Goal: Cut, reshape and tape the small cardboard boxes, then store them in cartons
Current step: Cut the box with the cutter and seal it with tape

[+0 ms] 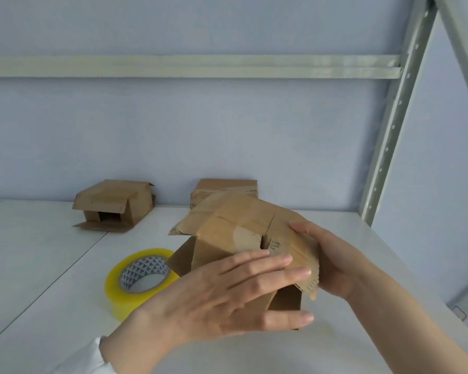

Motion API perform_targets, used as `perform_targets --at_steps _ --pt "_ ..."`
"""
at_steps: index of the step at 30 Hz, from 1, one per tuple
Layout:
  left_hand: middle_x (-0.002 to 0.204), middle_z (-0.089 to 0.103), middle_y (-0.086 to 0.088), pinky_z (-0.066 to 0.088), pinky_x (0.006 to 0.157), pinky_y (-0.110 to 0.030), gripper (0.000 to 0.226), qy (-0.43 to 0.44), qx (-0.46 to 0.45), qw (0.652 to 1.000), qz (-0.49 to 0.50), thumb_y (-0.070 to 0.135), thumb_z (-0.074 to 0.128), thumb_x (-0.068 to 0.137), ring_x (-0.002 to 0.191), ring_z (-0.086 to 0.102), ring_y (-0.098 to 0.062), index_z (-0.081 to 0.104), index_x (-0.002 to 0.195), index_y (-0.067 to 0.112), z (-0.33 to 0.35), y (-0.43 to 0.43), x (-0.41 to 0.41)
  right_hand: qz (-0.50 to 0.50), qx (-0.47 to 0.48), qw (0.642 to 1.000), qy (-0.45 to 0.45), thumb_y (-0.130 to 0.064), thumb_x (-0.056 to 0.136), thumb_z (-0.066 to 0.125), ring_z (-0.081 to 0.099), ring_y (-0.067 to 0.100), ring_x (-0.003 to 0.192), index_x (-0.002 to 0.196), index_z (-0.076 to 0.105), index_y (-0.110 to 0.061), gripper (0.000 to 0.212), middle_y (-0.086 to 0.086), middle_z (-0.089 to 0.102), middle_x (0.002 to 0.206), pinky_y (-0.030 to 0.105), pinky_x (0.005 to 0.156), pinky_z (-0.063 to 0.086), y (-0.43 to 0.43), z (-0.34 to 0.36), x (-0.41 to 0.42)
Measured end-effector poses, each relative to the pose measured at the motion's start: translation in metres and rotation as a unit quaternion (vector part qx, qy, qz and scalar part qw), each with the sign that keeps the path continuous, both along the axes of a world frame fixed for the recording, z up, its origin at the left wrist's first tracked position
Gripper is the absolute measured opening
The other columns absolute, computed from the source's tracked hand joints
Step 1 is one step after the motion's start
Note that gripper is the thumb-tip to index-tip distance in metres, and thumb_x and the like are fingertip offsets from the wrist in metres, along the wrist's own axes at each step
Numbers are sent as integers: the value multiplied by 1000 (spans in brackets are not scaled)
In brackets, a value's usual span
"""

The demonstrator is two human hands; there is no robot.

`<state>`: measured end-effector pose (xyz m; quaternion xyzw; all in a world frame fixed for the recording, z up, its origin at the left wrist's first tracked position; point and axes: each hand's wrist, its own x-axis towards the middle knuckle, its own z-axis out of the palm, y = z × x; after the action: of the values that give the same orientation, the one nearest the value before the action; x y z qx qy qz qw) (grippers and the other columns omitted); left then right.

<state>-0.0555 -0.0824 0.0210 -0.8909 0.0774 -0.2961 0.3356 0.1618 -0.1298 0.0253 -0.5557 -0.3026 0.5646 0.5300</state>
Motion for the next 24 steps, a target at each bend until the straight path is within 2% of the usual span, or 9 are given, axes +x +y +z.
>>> perform_targets --at_steps 2,5,7,9,12,14,16,19,24 --pt "149 21 -4 24 115 -38 66 -1 -95 995 11 42 60 87 140 26 -18 21 140 27 2 3 -7 -9 10 1000 2 -38 63 72 63 32 94 119 62 -11 63 13 68 109 43 86 49 0 -1 2" --pt "145 36 1 23 113 -43 60 -131 -257 953 99 60 45 87 139 28 -16 39 133 22 4 9 -14 -35 8 999 8 -35 65 68 63 31 90 118 61 -13 59 13 69 105 42 85 48 -5 -3 9" --pt "147 29 4 30 109 -42 66 -184 -368 896 167 73 34 83 140 18 -12 43 130 29 1 11 -15 -64 -3 998 17 -37 60 74 63 32 93 119 61 -14 65 13 67 111 41 80 49 -11 -3 8" --pt "150 10 15 38 104 -39 70 -195 -500 827 169 85 33 70 139 2 -2 39 128 45 -10 6 -11 -114 -13 993 29 -37 57 79 57 31 90 122 59 -14 72 12 62 111 40 77 48 -16 -8 5" --pt "147 -8 26 19 109 -28 78 -168 -653 724 145 91 39 51 135 -12 10 31 121 58 -27 -11 7 -215 -13 975 45 -28 76 72 51 24 75 117 54 -12 48 9 53 90 38 70 49 -21 -15 -8" --pt "149 -6 22 11 112 -24 75 -154 -707 676 138 89 45 51 140 -8 3 34 118 57 -33 -17 22 -227 -12 973 44 -26 79 70 55 23 80 119 53 -14 45 7 55 93 39 69 51 -26 -21 -20" --pt "148 3 18 13 113 -22 59 -177 -734 641 136 74 58 64 142 5 -2 42 115 49 -35 -12 32 -222 -12 975 22 -27 82 69 59 25 94 119 53 -18 41 5 57 100 42 75 52 -31 -27 -30" --pt "152 11 10 12 100 -8 30 -167 -732 642 155 40 61 83 139 13 0 48 110 39 -40 9 31 -195 -40 980 -20 -34 84 67 55 25 107 112 56 -20 33 3 57 109 43 86 51 -42 -32 -31" --pt "151 20 13 15 103 -15 27 -72 -714 678 159 34 58 88 127 20 8 53 114 39 -36 42 16 -185 -83 964 -174 -52 83 60 41 15 109 114 58 -20 44 -5 49 117 41 98 41 -44 -26 -4"
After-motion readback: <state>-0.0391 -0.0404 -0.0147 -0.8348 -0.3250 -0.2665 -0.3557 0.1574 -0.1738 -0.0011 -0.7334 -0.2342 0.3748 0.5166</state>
